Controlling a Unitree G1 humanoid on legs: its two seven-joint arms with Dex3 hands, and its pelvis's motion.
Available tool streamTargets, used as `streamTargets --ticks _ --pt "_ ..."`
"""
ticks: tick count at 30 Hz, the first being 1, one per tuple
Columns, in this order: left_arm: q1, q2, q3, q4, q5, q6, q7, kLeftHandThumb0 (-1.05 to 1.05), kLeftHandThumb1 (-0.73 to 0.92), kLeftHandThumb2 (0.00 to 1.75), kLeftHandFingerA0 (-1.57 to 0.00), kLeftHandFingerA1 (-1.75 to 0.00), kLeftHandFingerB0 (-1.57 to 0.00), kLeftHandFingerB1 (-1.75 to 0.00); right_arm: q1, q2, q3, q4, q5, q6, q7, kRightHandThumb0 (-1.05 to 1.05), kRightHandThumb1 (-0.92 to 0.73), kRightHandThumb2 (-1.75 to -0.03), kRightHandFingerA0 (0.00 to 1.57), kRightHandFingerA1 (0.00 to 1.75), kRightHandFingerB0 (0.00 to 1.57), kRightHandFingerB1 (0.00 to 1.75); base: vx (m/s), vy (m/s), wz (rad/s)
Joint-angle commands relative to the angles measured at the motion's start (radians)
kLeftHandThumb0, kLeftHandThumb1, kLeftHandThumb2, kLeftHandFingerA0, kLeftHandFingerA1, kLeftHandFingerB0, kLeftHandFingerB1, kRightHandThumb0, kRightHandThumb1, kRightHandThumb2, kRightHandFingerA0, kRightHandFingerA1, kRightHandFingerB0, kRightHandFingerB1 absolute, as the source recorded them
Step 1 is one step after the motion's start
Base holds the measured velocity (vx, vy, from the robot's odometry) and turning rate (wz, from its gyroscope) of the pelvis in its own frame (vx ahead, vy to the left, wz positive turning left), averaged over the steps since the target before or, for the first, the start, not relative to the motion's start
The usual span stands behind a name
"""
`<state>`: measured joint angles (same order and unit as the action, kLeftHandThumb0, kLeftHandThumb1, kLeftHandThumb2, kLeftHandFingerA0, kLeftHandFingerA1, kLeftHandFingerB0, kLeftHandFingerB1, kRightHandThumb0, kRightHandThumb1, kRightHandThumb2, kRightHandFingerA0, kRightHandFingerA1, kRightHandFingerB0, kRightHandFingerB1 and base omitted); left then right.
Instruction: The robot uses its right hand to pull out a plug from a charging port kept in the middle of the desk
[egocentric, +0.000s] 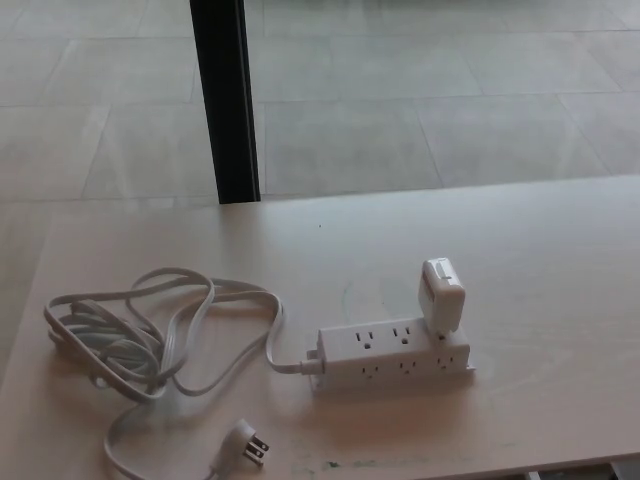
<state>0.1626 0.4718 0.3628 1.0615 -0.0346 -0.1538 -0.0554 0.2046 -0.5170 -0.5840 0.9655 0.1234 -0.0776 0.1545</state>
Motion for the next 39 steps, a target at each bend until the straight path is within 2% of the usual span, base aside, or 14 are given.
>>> streamTargets --ticks 1,2,3,5,11,15,16,19,20,24,33,34,37,39 --pt "-0.016 0.023 0.030 0.037 -0.037 -0.062 -0.001 -0.67 0.74 0.62 -0.79 -0.62 -0.60 -0.50 -0.011 -0.058 -0.034 -0.010 0.053 -0.061 0.024 -0.86 -0.56 -0.58 0.86 0.68 0.26 0.90 0.00 0.000 0.00" --pt "0.002 0.022 0.027 0.032 -0.036 -0.068 -0.010 -0.70 0.60 0.81 -0.75 -0.65 -0.56 -0.55 -0.011 -0.078 -0.053 -0.051 0.068 -0.037 0.022 -0.92 -0.47 -0.95 0.88 0.75 0.30 0.80 0.00 0.000 0.00" --pt "0.000 0.022 0.032 0.038 -0.044 -0.061 -0.023 -0.66 0.74 0.62 -0.77 -0.60 -0.58 -0.46 -0.031 -0.095 -0.064 -0.080 0.077 -0.009 0.016 -0.87 -0.59 -0.58 0.92 0.72 0.22 0.94 0.00 0.000 0.00" --pt "-0.001 0.021 0.033 0.034 -0.047 -0.053 -0.019 -0.66 0.74 0.62 -0.79 -0.61 -0.59 -0.47 -0.044 -0.107 -0.075 -0.124 0.087 0.005 0.020 -0.90 -0.60 -0.59 0.89 0.73 0.18 0.95 0.00 0.000 0.00" --pt "-0.011 0.024 0.028 0.061 -0.043 -0.079 -0.009 -0.66 0.74 0.62 -0.82 -0.67 -0.60 -0.50 -0.182 -0.173 -0.080 -0.400 0.084 0.119 -0.044 -0.97 -0.66 -0.61 1.04 0.68 0.25 0.82 0.00 0.000 0.00" --pt "-0.011 0.030 0.024 0.061 -0.036 -0.087 -0.002 -0.66 0.74 0.62 -0.80 -0.63 -0.60 -0.49 -0.373 -0.221 0.002 -0.637 0.081 0.207 -0.001 -0.99 -0.56 -0.99 0.88 0.67 0.24 0.57 0.00 0.000 0.00" --pt "-0.012 0.029 0.023 0.057 -0.036 -0.086 -0.001 -0.66 0.74 0.62 -0.80 -0.63 -0.62 -0.51 -0.412 -0.235 0.032 -0.684 0.069 0.234 0.012 -0.83 -0.66 -0.61 0.86 0.69 0.25 0.43 0.00 0.000 0.00" --pt "-0.017 0.027 0.025 0.057 -0.040 -0.079 -0.006 -0.67 0.74 0.62 -0.80 -0.63 -0.60 -0.51 -0.532 -0.239 0.087 -0.762 0.094 0.337 0.029 -0.71 -0.52 -0.86 0.77 0.74 0.13 0.42 0.00 0.000 0.00" --pt "-0.017 0.027 0.025 0.053 -0.041 -0.077 -0.005 -0.65 0.74 0.62 -0.80 -0.63 -0.60 -0.50 -0.572 -0.235 0.111 -0.772 0.096 0.355 0.041 -0.66 -0.66 -0.60 0.78 0.67 0.21 0.29 0.00 0.000 0.00" --pt "-0.013 0.030 0.020 0.055 -0.035 -0.084 -0.008 -0.71 0.60 0.81 -0.75 -0.64 -0.57 -0.55 -0.680 -0.201 0.228 -0.770 0.030 0.282 0.088 -0.81 -0.54 -0.92 0.79 0.74 0.13 0.42 0.00 0.000 0.00" --pt "-0.016 0.029 0.022 0.057 -0.039 -0.072 -0.004 -0.67 0.74 0.62 -0.80 -0.61 -0.58 -0.47 -0.852 -0.153 0.554 -0.831 -0.117 0.304 0.152 -0.84 -0.68 -0.62 0.96 0.75 0.24 0.29 0.00 0.000 0.00" --pt "-0.024 0.032 0.025 0.062 -0.043 -0.065 -0.009 -0.68 0.74 0.63 -0.78 -0.58 -0.56 -0.46 -0.872 -0.148 0.588 -0.825 -0.124 0.317 0.166 -0.89 -0.55 -0.93 0.93 0.81 0.18 0.42 0.00 0.000 0.00" --pt "-0.023 0.034 0.028 0.060 -0.047 -0.072 -0.015 -0.66 0.73 0.62 -0.77 -0.58 -0.59 -0.47 -0.892 -0.142 0.642 -0.815 -0.123 0.311 0.192 -0.83 -0.67 -0.61 0.95 0.77 0.24 0.29 0.00 0.000 0.00" --pt "-0.016 0.034 0.030 0.051 -0.048 -0.078 -0.020 -0.66 0.74 0.62 -0.74 -0.55 -0.59 -0.46 -0.908 -0.143 0.700 -0.806 -0.166 0.295 0.202 -0.84 -0.53 -0.93 0.90 0.77 0.15 0.42 0.00 0.000 0.00"
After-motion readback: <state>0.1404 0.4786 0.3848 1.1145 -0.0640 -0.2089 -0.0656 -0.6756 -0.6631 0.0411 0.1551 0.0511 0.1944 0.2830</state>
